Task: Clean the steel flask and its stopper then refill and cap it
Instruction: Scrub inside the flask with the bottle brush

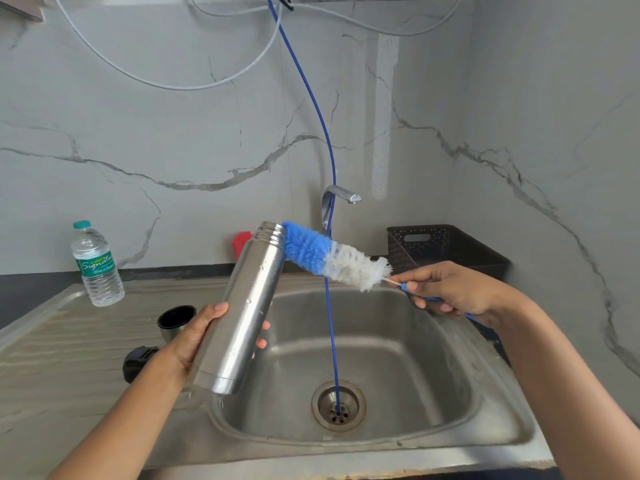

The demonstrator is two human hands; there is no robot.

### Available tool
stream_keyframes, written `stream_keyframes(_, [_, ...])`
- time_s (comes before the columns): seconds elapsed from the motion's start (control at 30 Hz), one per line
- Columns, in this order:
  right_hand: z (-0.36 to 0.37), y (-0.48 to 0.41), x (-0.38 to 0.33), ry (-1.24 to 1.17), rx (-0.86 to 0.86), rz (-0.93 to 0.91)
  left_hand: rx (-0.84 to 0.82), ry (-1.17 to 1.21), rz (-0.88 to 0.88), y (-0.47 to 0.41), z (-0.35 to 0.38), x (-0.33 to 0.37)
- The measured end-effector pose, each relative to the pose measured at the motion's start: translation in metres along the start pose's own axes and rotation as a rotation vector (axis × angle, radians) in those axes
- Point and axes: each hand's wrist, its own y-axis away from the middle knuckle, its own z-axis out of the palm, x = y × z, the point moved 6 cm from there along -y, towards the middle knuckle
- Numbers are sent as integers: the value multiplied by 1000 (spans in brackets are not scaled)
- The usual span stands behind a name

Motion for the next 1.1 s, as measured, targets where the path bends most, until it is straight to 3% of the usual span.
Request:
stream_keyframes(0.13, [10, -20, -10, 13, -5, -22, -106, -20, -44, 0, 12, -3])
stream_keyframes(0.2, [4, -16, -8, -11, -33, -27, -113, 84, -65, 2, 6, 0])
stream_keyframes(0.27, [-4, -10, -3, -50, -67, -24, -252, 217, -64, 2, 0, 1])
stream_keyframes(0.5, [6, -18, 2, -72, -79, -60, -392, 165, -120, 3, 9, -9])
stream_keyframes(0.67, [7, -19, 4, -82, -80, -74, -474, 146, -59, 0, 14, -2])
stream_keyframes(0.8, [13, -20, 3, -91, -61, -109, -376, 151, -3, 1, 5, 6])
stream_keyframes(0.93, [-9, -5, 14, -34, -17, -59, 219, -161, -19, 6, -24, 6])
stream_keyframes(1.1, [8, -20, 13, 18, 26, -40, 532, -658, 200, 0, 11, 27])
